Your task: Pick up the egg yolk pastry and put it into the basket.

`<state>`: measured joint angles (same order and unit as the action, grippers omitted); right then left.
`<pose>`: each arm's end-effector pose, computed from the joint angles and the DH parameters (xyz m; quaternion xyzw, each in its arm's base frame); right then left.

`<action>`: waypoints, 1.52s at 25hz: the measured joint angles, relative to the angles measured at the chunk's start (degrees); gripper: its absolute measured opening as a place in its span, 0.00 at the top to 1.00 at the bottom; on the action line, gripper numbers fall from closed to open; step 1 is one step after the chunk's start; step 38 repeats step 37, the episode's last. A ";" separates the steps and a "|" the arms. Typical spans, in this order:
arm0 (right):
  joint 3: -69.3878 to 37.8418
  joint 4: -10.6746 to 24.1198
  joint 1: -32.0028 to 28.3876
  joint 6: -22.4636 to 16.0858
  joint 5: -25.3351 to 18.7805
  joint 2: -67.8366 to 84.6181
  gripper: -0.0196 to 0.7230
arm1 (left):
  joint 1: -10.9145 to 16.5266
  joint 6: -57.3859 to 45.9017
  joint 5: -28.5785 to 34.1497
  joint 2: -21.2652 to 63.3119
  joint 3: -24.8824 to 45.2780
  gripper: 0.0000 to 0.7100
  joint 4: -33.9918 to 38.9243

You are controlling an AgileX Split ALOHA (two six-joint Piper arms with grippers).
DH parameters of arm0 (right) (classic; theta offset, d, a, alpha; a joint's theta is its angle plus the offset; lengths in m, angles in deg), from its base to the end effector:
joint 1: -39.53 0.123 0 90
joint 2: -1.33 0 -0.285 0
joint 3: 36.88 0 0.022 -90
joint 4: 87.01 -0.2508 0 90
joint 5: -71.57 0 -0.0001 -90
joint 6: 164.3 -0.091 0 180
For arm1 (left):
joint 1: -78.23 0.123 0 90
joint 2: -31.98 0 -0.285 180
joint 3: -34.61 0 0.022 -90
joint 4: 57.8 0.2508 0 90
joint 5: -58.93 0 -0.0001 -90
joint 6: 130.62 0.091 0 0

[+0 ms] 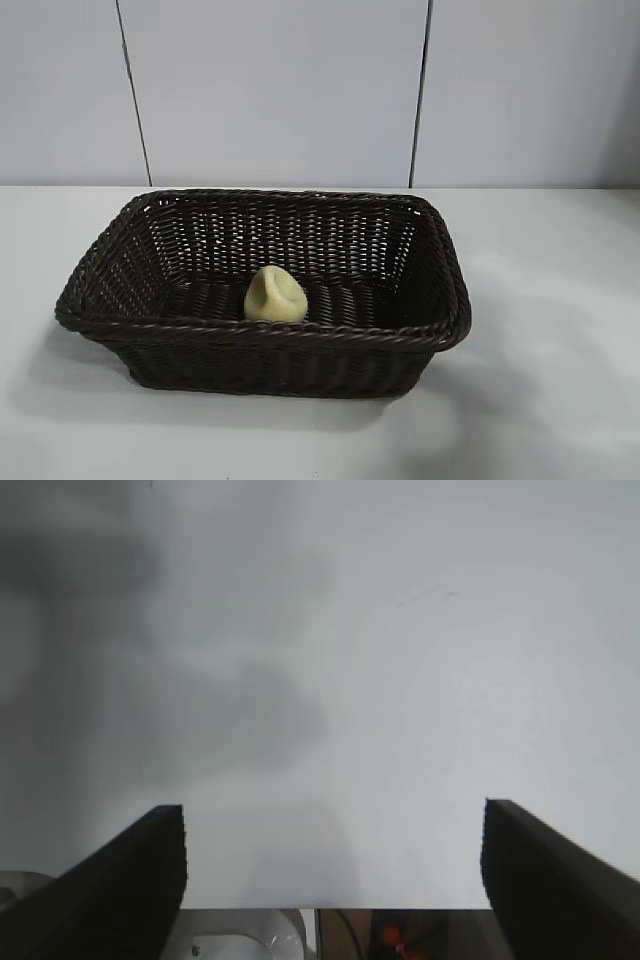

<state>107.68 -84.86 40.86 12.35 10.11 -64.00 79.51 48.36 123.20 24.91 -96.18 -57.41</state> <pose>0.1593 0.0007 0.2701 0.0111 0.9878 -0.0113 0.1550 -0.0081 0.0004 0.2693 -0.0177 0.8682 0.0045 0.4958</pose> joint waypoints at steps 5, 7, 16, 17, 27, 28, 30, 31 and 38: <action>-9.98 0.00 0.00 0.00 1.80 12.88 0.19 | 0.00 0.00 0.00 0.00 0.00 0.20 0.00; -12.99 0.00 0.00 0.00 2.04 17.48 0.19 | 0.00 0.00 0.00 0.00 0.00 0.20 0.00; -14.93 -0.04 0.00 0.00 0.98 36.43 0.19 | 0.00 0.00 0.05 0.00 0.00 0.20 0.00; -14.93 -0.04 0.00 0.00 0.98 38.07 0.19 | 0.00 0.00 0.05 0.00 0.00 0.20 0.00; -14.93 -0.12 0.00 0.00 -0.14 54.58 0.19 | 0.00 0.00 0.05 0.00 0.00 0.20 0.00; -14.93 -0.12 0.00 0.00 -0.23 55.85 0.19 | 0.00 0.00 0.05 0.00 0.00 0.20 0.00; -14.93 -0.12 0.00 0.00 -0.31 58.10 0.19 | 0.00 0.00 0.05 0.00 0.00 0.20 0.00; -14.93 -0.12 0.00 0.00 -0.31 58.37 0.19 | 0.00 0.00 0.05 0.00 0.00 0.20 0.00; -14.93 -0.44 0.00 0.00 -0.36 58.52 0.19 | 0.00 0.00 0.05 0.00 0.00 0.20 0.00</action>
